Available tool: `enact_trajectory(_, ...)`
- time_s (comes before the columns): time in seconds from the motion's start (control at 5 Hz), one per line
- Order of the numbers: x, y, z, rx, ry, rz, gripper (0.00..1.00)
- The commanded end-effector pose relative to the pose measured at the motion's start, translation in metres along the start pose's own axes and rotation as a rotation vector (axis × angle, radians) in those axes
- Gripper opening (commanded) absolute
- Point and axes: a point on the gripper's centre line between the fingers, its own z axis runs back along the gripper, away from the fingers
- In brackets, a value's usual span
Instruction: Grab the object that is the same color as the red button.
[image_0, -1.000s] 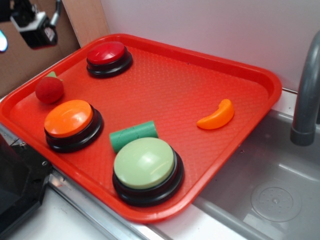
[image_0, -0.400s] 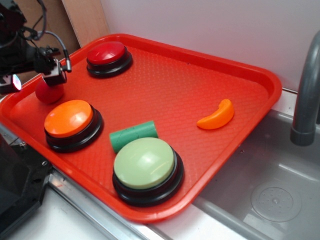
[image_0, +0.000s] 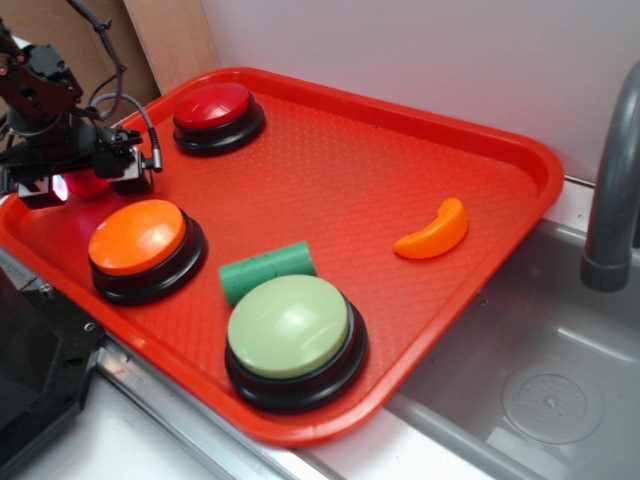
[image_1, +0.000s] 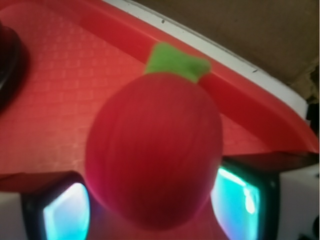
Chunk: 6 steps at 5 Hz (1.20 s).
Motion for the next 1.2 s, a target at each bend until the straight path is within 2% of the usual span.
enact_trajectory(0.0,0.016,0.008,0.004,-0.055,0.023,0.001,0.0)
enact_trajectory(0.2,0.02,0.005,0.014,-0.074,0.027,-0.025,0.0)
enact_trajectory(0.4,0.031,-0.01,0.041,-0.062,0.074,-0.129,0.0)
enact_trajectory(0.6,0.042,-0.032,0.083,-0.106,0.178,-0.279,0.0)
enact_trajectory(0.8,0.037,-0.06,0.125,-0.219,0.303,-0.472,0.0)
enact_trajectory(1.0,0.027,-0.085,0.167,-0.325,0.357,-0.584,0.0)
